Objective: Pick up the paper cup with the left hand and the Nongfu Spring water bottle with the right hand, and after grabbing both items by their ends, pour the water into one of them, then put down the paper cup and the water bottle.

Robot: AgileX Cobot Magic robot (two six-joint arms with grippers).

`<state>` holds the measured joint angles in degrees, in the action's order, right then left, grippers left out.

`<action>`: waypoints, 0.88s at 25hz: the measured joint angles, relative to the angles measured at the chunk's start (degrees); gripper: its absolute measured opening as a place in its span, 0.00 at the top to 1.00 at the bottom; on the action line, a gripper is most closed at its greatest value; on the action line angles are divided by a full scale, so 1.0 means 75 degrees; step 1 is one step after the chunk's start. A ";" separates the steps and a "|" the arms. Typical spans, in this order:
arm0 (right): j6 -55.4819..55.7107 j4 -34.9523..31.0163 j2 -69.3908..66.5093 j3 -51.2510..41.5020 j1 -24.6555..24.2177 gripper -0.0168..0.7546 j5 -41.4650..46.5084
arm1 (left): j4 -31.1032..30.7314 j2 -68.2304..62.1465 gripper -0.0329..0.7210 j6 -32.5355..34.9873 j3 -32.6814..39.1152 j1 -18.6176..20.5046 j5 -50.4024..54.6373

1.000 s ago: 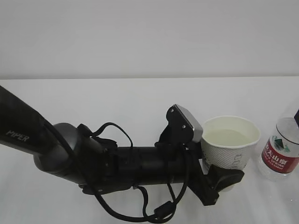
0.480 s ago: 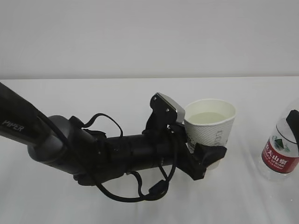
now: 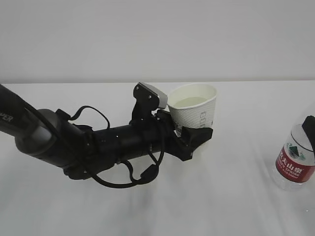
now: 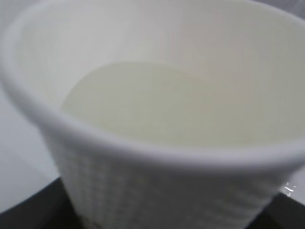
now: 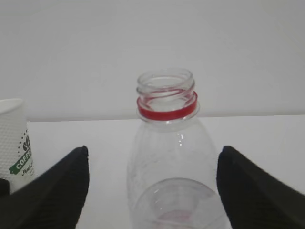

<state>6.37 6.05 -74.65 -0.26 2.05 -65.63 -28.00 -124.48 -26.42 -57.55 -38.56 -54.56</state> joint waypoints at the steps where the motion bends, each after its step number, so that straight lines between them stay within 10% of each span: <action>1: 0.0000 -0.0047 0.0000 0.0000 0.0000 0.16 0.0000 | 0.0000 0.0000 0.26 0.0000 0.0000 0.0073 0.0000; 22: -0.0015 -0.0557 0.0000 0.0000 0.0000 0.16 0.0000 | -0.0086 0.0000 0.27 0.0000 0.0181 0.1500 -0.0242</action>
<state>6.26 1.87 -74.65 -0.26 2.05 -65.63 -28.64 -124.48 -26.42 -56.19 -27.32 -56.38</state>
